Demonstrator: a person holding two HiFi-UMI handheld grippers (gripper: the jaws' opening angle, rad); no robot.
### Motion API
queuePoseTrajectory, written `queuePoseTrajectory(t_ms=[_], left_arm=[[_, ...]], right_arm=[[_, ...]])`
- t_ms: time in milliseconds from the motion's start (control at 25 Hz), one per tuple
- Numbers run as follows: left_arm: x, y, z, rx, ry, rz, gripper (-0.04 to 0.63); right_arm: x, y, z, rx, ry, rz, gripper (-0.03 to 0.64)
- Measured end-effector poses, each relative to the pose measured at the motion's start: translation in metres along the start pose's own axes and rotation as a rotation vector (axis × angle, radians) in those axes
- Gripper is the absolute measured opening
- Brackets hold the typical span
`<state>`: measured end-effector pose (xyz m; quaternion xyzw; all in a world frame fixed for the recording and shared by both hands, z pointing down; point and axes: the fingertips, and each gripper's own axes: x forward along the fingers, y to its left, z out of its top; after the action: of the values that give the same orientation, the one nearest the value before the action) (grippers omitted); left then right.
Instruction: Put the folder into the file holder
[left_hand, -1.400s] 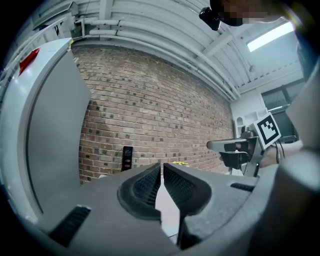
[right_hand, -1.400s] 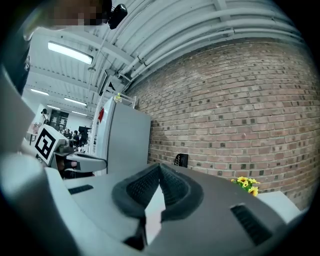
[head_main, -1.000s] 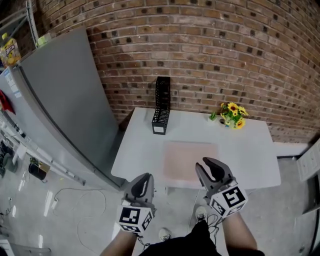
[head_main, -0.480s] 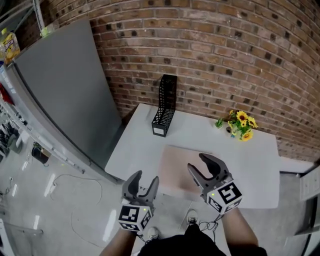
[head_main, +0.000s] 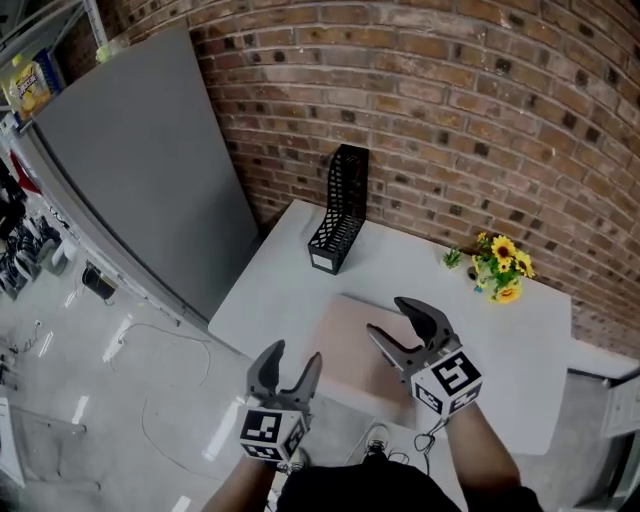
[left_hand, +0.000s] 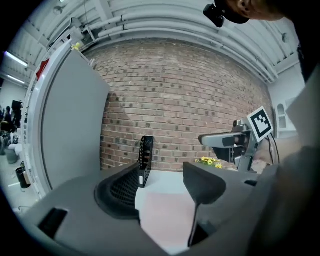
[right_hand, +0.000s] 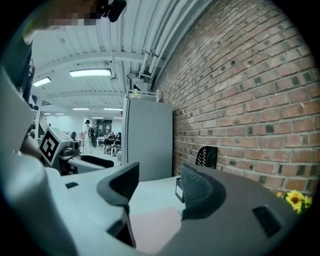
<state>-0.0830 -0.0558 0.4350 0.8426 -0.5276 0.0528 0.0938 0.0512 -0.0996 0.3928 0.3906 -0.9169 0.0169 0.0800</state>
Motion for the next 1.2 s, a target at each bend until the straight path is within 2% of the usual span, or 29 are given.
queuePoseTrajectory(t_ms=[120,600,920,1200], left_arm=[[0.003,-0.003,-0.002,-0.025,-0.010,0.055,0.259],[0.000,-0.011,-0.042,-0.214,0.040,0.235,0.259],[0.001,-0.005,-0.066,-0.311,0.066,0.296,0.259],[0.009,0.013,-0.110,-0.407,0.140,0.330,0.264]], right_arm=[[0.003,-0.007,-0.005,-0.003,0.013,0.061,0.273],[0.007,-0.028,-0.032,0.042,0.058,0.218,0.282],[0.023,-0.029,-0.047,0.045,0.107,0.280,0.287],[0.053,-0.026,-0.068,0.062,0.176,0.329,0.296]])
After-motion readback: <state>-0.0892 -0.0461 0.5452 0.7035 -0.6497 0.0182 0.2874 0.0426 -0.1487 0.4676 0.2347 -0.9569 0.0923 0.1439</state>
